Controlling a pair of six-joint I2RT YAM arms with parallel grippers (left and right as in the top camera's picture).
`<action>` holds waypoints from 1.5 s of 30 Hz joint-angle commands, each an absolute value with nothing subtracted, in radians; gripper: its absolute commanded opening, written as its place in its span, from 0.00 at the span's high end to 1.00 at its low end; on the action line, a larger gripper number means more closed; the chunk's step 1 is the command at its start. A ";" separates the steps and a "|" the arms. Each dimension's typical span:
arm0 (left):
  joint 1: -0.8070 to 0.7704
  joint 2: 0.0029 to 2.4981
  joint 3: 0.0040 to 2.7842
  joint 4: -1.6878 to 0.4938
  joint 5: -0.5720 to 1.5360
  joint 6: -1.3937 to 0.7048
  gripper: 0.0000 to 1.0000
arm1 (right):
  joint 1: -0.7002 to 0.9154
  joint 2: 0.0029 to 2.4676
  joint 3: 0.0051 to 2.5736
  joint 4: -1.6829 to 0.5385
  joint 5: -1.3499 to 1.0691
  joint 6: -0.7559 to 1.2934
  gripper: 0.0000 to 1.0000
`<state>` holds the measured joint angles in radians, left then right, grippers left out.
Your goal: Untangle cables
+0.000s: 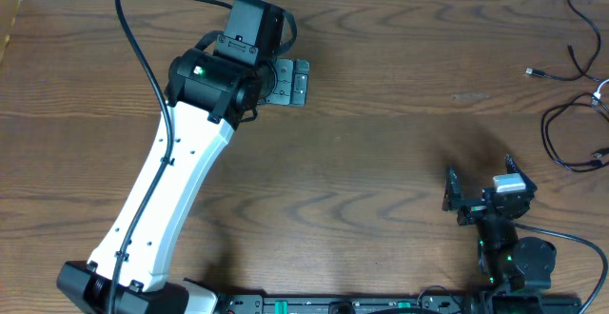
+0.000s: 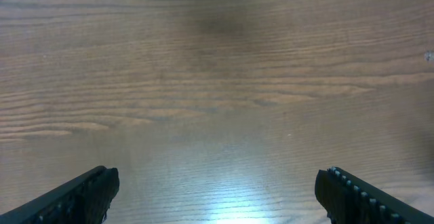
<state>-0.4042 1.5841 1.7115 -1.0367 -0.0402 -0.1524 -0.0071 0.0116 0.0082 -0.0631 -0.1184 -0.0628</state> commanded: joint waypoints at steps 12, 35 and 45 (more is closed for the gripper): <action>-0.404 1.547 1.715 -1.039 -0.058 -0.138 0.02 | 0.001 0.006 0.006 -0.067 -0.110 -0.065 0.01; -0.255 1.032 1.410 -0.707 -0.025 -0.097 0.02 | 0.001 0.006 0.005 -0.067 -0.111 -0.065 0.01; -0.180 0.652 0.896 -0.280 0.019 -0.089 0.02 | 0.001 0.006 0.006 -0.067 -0.110 -0.065 0.01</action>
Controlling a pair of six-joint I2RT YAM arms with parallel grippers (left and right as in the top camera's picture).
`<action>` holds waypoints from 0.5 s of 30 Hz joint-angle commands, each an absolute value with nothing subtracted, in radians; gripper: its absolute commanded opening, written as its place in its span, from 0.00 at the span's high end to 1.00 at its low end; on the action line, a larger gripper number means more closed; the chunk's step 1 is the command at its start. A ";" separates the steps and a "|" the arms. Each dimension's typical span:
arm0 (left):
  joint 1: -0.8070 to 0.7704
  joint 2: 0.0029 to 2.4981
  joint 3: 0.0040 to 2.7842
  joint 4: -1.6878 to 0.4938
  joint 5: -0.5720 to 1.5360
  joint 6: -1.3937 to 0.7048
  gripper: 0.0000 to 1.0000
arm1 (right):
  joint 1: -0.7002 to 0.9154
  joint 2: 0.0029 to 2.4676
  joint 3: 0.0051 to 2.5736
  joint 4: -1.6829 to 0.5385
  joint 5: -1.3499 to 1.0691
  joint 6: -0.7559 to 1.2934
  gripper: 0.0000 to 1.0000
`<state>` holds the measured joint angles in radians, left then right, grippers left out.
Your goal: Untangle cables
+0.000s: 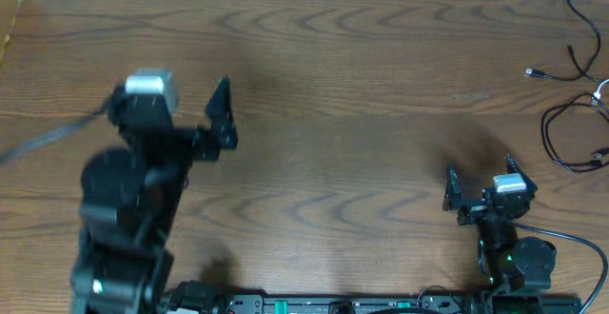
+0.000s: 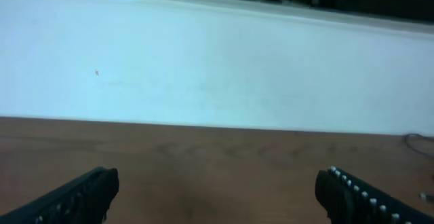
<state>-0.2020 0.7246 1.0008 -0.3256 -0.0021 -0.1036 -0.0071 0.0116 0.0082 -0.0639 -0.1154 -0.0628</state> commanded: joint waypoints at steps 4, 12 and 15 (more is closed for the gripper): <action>-0.140 0.503 0.704 -0.179 0.017 -0.074 0.02 | 0.001 0.006 0.006 -0.067 -0.110 -0.065 0.01; -0.100 0.274 0.383 0.010 0.015 -0.047 0.02 | 0.001 0.006 0.006 -0.067 -0.111 -0.065 0.01; -0.099 0.208 0.288 0.046 0.015 -0.037 0.02 | 0.001 0.006 0.006 -0.067 -0.110 -0.065 0.01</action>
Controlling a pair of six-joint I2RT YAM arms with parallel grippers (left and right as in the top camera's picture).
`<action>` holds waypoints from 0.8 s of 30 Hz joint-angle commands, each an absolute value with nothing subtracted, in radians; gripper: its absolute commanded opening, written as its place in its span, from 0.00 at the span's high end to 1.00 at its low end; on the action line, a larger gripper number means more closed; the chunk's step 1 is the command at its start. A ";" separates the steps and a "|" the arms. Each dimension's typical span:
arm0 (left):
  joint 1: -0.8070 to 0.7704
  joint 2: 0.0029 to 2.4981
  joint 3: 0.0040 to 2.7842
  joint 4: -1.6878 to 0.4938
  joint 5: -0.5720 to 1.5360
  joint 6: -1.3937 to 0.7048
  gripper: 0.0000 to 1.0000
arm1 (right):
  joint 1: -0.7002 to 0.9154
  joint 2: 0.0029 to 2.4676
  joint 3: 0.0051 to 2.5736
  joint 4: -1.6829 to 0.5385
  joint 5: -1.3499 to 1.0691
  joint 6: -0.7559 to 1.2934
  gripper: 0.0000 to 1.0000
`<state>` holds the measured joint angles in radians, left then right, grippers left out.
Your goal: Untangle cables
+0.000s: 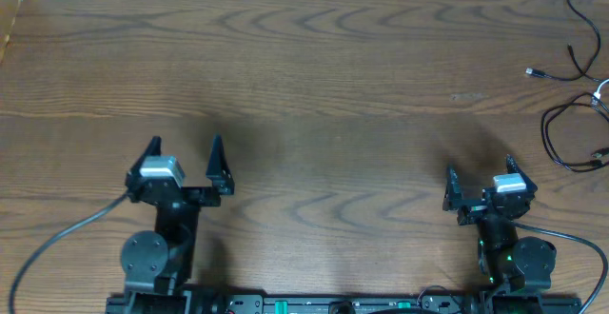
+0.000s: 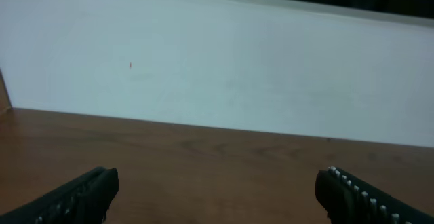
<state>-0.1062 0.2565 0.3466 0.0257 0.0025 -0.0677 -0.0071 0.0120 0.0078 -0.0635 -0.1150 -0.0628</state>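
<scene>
Thin black cables [image 1: 574, 124] lie at the table's far right edge, one loop low, another strand [image 1: 579, 9] higher up with a small plug end [image 1: 530, 71]. They are apart from both arms. My left gripper [image 1: 183, 153] sits folded back at the near left, fingers wide open and empty; in the left wrist view the left gripper [image 2: 217, 193] shows only bare wood between its fingers. Near the front right, my right gripper [image 1: 478, 174] rests open with nothing in it.
A white wall [image 2: 217, 61] rises behind the table's far edge in the left wrist view. The wooden table [image 1: 333, 86] runs wide between the arms. A black rail [image 1: 324, 304] lies along the front edge.
My left arm has drawn back from the left middle of the table to its folded pose at the near left, gripper still open. The right arm and the cables have not moved.
My left arm was stretched out over the table's far centre, open gripper pointing down at bare wood. Then it was partway back at the left, camera facing the wall. Now it is folded at the near left. The right arm stayed at rest throughout.
</scene>
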 commanded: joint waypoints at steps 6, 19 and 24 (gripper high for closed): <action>-0.081 0.117 0.148 0.051 0.010 0.014 0.02 | 0.001 0.006 0.005 -0.067 -0.110 -0.065 0.01; -0.077 0.010 0.004 -0.014 0.007 0.056 0.02 | 0.001 0.006 0.005 -0.067 -0.110 -0.065 0.01; -0.077 0.001 0.004 -0.074 -0.001 0.056 0.02 | 0.001 0.006 0.005 -0.067 -0.110 -0.065 0.01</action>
